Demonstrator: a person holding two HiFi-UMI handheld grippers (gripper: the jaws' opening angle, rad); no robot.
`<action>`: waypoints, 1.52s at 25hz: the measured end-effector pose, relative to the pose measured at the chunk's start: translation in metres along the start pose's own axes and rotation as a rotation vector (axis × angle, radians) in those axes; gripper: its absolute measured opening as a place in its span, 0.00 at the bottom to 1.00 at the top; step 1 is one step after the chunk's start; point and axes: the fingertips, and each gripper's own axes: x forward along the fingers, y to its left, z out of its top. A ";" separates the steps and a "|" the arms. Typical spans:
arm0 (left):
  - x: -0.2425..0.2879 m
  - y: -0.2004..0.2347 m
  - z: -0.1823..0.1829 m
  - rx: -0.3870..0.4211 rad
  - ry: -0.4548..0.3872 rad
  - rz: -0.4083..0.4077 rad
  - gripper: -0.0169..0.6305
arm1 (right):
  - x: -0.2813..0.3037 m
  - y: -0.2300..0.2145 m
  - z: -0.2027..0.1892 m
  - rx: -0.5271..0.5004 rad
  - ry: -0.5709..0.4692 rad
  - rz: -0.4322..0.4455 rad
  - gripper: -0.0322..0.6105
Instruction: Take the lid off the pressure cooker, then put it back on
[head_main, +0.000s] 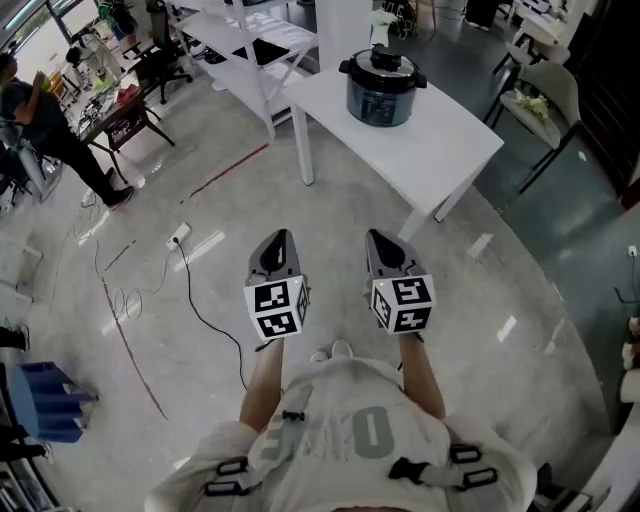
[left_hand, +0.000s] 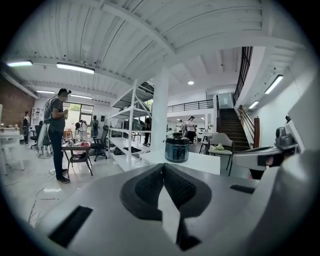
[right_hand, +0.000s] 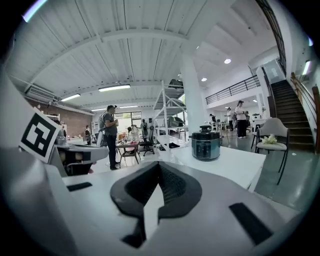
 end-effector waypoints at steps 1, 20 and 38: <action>0.002 -0.001 0.000 -0.003 -0.003 0.003 0.05 | 0.001 -0.002 0.000 0.002 -0.004 0.004 0.06; 0.120 0.004 0.010 -0.025 -0.023 -0.007 0.05 | 0.095 -0.066 0.009 -0.012 -0.006 0.013 0.06; 0.373 0.076 0.095 -0.005 -0.049 -0.124 0.05 | 0.334 -0.158 0.109 -0.029 -0.042 -0.109 0.06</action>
